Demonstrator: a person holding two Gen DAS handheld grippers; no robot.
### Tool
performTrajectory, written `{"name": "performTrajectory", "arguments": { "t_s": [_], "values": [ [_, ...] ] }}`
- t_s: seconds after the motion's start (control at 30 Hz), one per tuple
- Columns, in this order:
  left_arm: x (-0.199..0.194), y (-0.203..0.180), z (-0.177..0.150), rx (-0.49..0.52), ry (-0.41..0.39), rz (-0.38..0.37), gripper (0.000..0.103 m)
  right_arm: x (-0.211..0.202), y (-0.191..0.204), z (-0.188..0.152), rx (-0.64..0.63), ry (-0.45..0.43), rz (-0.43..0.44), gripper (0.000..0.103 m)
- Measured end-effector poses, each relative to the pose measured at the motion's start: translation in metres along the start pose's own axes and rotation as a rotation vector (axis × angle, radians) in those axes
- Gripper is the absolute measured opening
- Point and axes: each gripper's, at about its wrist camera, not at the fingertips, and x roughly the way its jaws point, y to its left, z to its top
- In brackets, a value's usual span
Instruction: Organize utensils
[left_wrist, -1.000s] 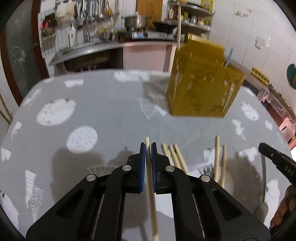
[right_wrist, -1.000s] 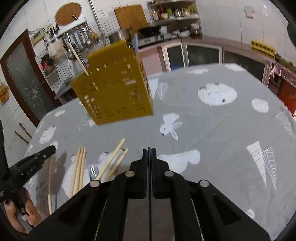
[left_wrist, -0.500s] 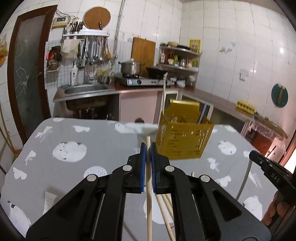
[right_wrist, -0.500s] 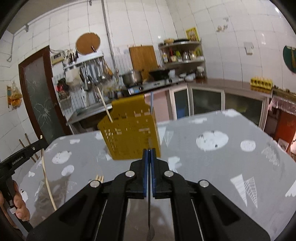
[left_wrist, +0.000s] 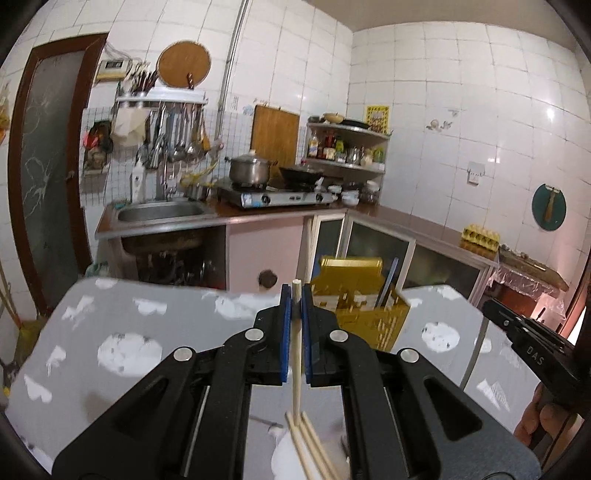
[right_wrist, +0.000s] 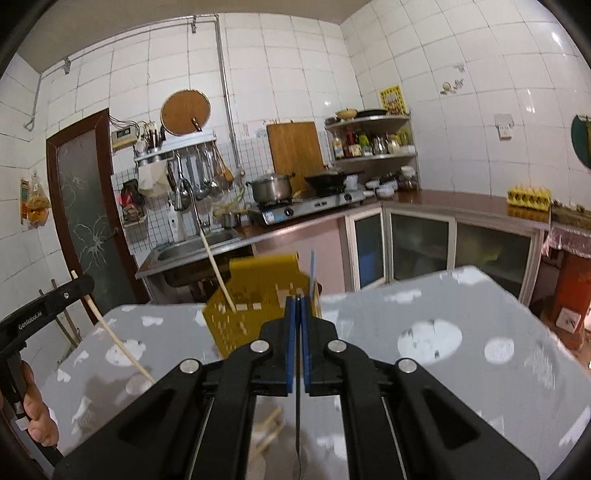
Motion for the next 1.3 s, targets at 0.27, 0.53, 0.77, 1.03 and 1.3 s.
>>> {"name": "performTrajectory", "arguments": {
  "t_s": [0.27, 0.53, 0.77, 1.03, 1.3],
  "values": [
    [0.028, -0.027, 0.077, 0.033, -0.085, -0.027, 0.004, 0.038, 0.006, 0.070, -0.027, -0.068, 0.022, 0.003],
    [0.084, -0.046, 0.126, 0.043, -0.132, -0.040, 0.004, 0.100, 0.005, 0.116, -0.001, -0.117, 0.044, 0.003],
    [0.152, -0.041, 0.088, 0.048, -0.056, -0.025, 0.004, 0.162, 0.007, 0.091, -0.043, -0.062, 0.035, 0.003],
    [0.186, -0.013, 0.034, 0.037, 0.101, 0.037, 0.025, 0.186, -0.009, 0.051, -0.020, 0.083, 0.012, 0.004],
    [0.112, 0.011, 0.042, 0.006, 0.060, 0.069, 0.082, 0.131, -0.026, 0.047, 0.027, 0.124, -0.051, 0.050]
  ]
}}
